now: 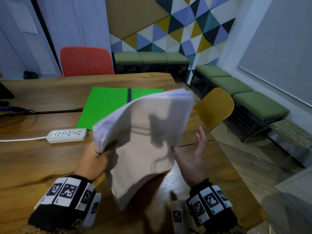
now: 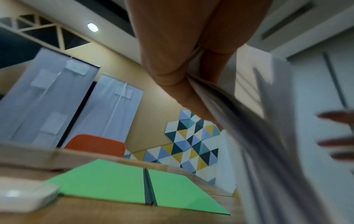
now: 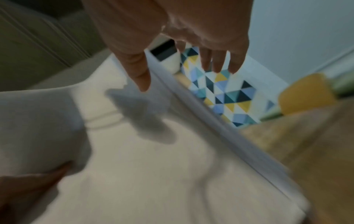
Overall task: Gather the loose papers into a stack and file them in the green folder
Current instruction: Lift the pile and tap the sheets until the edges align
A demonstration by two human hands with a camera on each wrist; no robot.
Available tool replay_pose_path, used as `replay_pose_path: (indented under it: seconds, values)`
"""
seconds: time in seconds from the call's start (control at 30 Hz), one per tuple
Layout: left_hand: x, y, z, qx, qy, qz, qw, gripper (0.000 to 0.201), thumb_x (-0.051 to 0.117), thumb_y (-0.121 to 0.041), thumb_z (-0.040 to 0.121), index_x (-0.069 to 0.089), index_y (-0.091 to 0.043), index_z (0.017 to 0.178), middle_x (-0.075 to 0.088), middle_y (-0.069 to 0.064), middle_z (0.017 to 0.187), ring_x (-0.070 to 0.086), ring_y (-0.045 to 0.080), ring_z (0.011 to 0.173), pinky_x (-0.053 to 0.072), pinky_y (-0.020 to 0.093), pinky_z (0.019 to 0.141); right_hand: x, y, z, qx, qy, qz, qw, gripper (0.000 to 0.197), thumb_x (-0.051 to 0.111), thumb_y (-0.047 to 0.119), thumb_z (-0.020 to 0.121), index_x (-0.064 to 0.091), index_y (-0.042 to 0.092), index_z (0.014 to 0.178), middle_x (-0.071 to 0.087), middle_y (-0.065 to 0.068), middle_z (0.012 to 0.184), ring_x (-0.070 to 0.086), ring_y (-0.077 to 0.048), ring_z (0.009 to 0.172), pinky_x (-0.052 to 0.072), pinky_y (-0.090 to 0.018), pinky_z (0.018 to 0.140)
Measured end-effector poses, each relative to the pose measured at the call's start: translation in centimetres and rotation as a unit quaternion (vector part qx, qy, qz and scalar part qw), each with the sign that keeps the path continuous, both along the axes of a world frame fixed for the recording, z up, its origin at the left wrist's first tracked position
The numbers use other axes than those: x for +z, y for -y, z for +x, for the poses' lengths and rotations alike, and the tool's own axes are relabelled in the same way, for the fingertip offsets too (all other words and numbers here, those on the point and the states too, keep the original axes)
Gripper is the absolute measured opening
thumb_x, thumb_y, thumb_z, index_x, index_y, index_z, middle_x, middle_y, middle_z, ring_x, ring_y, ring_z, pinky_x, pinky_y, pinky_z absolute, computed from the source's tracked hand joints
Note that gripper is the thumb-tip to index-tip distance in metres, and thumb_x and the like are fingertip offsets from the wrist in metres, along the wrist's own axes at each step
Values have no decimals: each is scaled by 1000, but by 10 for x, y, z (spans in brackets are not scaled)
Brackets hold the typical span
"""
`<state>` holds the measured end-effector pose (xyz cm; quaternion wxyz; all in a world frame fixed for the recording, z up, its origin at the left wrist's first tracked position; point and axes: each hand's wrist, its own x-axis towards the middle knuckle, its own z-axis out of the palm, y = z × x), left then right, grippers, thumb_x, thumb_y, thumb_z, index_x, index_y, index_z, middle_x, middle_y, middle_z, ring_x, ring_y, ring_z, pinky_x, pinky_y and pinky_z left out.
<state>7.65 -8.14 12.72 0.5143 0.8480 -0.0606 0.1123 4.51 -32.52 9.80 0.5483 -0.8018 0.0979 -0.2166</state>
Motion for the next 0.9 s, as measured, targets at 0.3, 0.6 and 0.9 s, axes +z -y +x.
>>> replay_pose_path:
  seconds: [0.3,0.6,0.9]
  values:
    - [-62,-10,-13,23,-269,-306,913,48,73,-69,50,71,-23,62,56,14,99,50,27,95,37,60,102,-41,24,-15,122,-103,504,849,53,87,14,49,66,4,97,75,-9,86,72,-22,77,59,-31,63]
    - [-6,-72,9,-127,-139,-331,925,61,88,-36,40,69,-18,95,77,1,91,72,11,79,58,20,65,-6,58,-1,120,-38,330,936,66,92,29,35,66,18,95,75,4,87,67,-17,91,56,-35,83]
    - [-62,-49,-6,6,-97,-282,954,43,77,-11,60,58,-28,95,68,1,98,63,12,94,57,25,71,-31,40,-8,85,-108,217,966,52,82,8,61,57,2,107,70,-12,92,65,-27,86,54,-18,56]
